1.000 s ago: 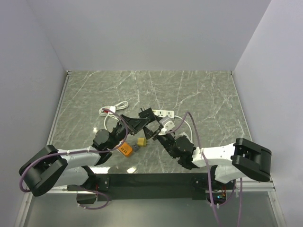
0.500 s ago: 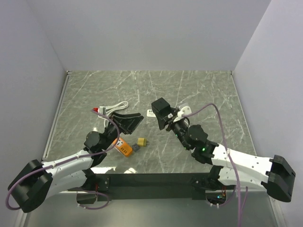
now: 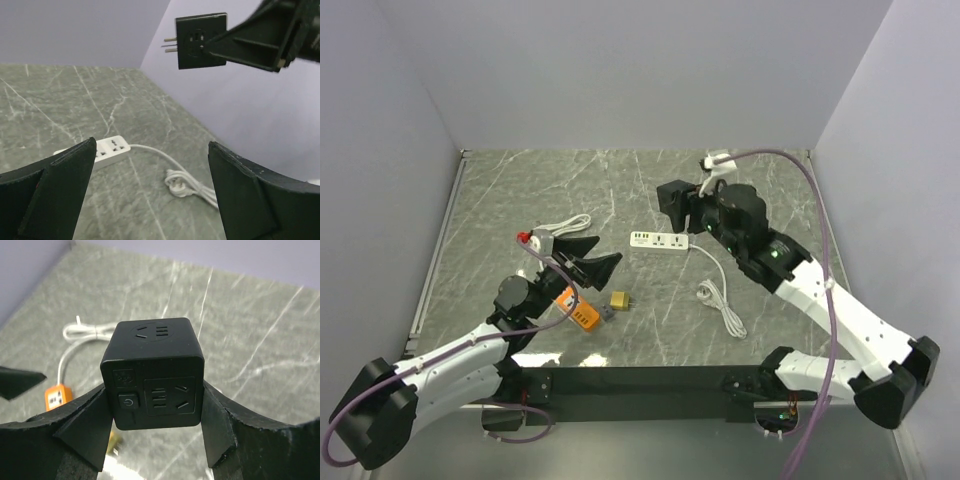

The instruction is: Insert the plug

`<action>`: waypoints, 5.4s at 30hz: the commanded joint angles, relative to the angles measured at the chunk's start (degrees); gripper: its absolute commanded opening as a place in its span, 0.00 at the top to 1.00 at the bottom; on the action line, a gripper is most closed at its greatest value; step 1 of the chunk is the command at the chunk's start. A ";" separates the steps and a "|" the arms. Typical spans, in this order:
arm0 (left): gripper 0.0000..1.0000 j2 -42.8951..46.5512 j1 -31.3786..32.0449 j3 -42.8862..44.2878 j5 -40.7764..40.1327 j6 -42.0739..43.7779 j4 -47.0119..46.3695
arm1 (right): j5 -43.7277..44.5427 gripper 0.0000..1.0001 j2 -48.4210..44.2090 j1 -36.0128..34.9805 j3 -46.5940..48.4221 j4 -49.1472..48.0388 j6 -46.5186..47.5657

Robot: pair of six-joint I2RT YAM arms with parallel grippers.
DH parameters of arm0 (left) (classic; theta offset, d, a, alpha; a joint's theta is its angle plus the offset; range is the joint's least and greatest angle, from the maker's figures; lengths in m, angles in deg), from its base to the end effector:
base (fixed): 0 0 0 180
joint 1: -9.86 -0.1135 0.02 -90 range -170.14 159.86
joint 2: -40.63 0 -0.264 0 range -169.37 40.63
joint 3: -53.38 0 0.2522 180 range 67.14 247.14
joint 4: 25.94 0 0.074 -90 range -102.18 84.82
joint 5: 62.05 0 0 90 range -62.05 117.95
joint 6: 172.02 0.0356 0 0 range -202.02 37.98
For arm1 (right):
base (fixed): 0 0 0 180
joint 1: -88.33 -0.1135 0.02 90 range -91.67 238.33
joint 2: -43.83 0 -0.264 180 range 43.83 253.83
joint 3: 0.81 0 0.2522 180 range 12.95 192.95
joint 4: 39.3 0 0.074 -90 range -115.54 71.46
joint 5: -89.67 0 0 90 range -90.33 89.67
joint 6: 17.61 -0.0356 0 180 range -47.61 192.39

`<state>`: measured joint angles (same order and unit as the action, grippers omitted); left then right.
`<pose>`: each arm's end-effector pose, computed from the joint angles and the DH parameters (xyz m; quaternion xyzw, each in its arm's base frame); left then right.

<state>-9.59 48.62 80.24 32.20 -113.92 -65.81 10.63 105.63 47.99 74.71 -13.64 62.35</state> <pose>0.1446 -0.1195 0.2475 0.0654 0.5950 -0.4812 0.6405 0.1925 0.1546 0.3834 -0.1440 0.7621 0.1997 0.5988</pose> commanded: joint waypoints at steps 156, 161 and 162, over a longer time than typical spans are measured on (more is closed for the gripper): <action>0.01 -19.56 6.32 6.93 -37.12 -34.29 41.77 | -31.01 1.00 20.21 2.90 1.80 -0.82 13.30; 0.01 -23.43 6.41 9.22 -35.20 -31.56 34.75 | -29.59 1.00 14.23 1.93 -4.79 -2.85 8.04; 0.01 -23.78 6.41 9.48 -35.01 -31.12 33.77 | -28.81 1.00 13.79 1.49 -5.06 -2.67 7.59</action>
<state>-31.99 54.59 87.54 -6.33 -146.70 -25.31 -19.71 123.55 50.40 70.27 -11.78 73.98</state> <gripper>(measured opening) 0.995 0.690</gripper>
